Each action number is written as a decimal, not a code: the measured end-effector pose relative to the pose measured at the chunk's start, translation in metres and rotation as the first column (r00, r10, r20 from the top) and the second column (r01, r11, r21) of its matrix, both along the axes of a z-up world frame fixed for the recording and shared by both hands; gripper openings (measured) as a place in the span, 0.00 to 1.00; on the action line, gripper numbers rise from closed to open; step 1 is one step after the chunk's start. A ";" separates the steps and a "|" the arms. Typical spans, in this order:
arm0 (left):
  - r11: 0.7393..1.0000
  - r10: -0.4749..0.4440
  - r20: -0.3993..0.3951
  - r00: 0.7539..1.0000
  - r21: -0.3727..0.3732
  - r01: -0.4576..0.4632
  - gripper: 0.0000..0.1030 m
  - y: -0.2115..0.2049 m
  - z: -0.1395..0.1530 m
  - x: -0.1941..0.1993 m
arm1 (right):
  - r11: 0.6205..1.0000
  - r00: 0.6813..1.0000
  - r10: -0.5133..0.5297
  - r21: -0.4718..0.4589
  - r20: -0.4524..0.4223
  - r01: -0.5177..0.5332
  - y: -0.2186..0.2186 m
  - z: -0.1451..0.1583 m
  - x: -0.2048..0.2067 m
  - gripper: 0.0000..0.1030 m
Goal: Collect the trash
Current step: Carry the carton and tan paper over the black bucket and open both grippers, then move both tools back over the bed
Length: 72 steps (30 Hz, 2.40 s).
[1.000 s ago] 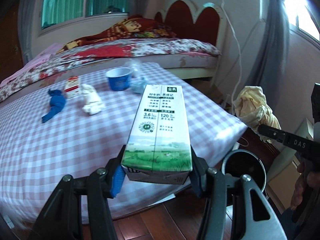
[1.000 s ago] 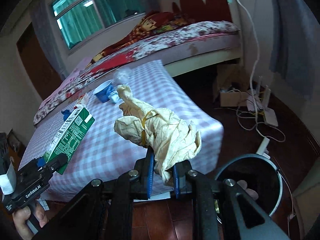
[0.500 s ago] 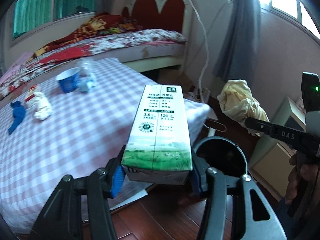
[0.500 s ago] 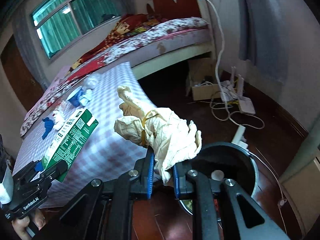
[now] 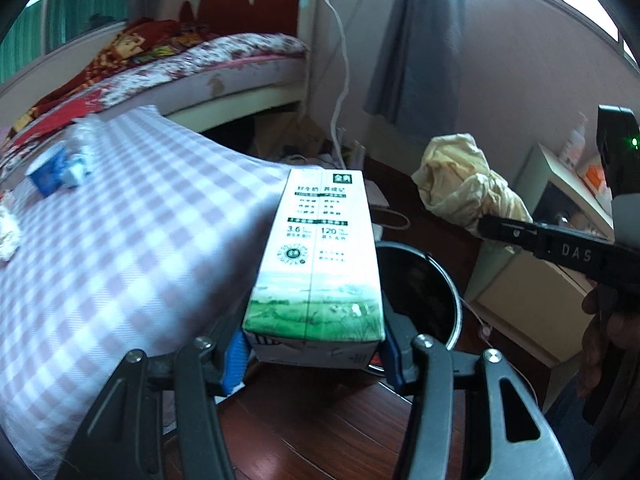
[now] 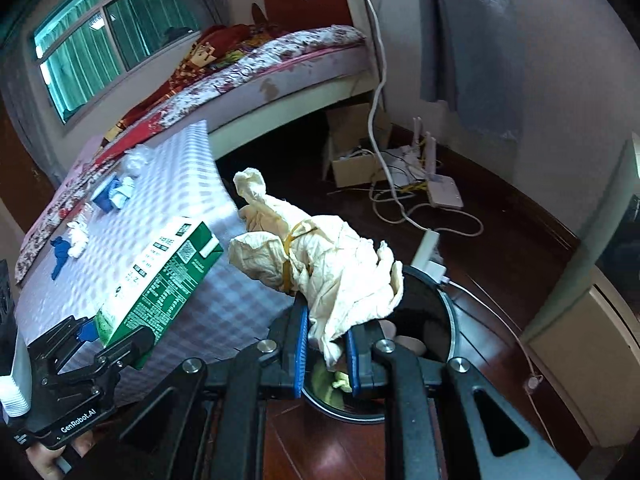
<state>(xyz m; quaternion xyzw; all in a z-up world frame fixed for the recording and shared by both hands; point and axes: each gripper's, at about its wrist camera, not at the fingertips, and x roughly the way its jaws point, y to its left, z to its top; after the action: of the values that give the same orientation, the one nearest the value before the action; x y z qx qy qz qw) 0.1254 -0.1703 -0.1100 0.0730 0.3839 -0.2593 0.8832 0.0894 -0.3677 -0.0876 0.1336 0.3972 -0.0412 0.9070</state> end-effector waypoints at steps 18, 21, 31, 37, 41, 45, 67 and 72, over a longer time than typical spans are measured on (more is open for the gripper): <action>0.994 -0.100 -0.203 0.974 0.026 0.108 0.53 -0.055 -0.060 0.015 | 0.999 0.986 0.002 -0.051 -0.170 -0.011 -0.038 -0.060 0.003 0.17; 0.993 -0.107 -0.246 0.963 0.030 0.118 0.53 -0.063 -0.072 0.017 | 0.998 0.977 0.018 -0.058 -0.215 -0.031 -0.043 -0.076 0.009 0.17; 0.992 -0.117 -0.360 0.925 0.002 0.126 0.55 -0.076 -0.098 0.036 | 0.992 0.949 0.071 -0.080 -0.307 -0.100 -0.046 -0.111 0.031 0.18; 0.996 -0.059 -0.344 0.937 0.047 0.080 0.99 -0.073 -0.105 0.037 | 0.978 0.903 -0.014 -0.195 -0.430 -0.078 -0.058 -0.138 0.037 0.99; 0.996 0.008 -0.338 0.941 0.090 0.024 0.99 -0.054 -0.117 0.028 | 0.979 0.906 -0.045 -0.197 -0.421 -0.043 -0.067 -0.140 0.023 0.99; 0.989 0.060 -0.304 0.951 0.149 -0.015 0.99 -0.046 -0.122 0.020 | 0.978 0.913 -0.038 -0.203 -0.407 -0.050 -0.059 -0.135 0.014 0.99; 0.978 0.167 -0.204 0.964 0.154 -0.137 0.99 0.016 -0.076 0.001 | 0.971 0.955 0.065 -0.202 -0.291 -0.127 0.011 -0.082 0.010 0.99; 0.973 0.210 -0.183 0.961 0.137 -0.186 0.99 0.040 -0.058 -0.007 | 0.967 0.959 0.100 -0.202 -0.264 -0.156 0.034 -0.068 0.009 0.99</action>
<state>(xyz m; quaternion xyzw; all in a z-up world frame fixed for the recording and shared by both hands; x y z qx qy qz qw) 0.1188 -0.1304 -0.1680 0.0606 0.4891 -0.1523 0.8567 0.0983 -0.3336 -0.1556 -0.0002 0.5098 -0.0426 0.8592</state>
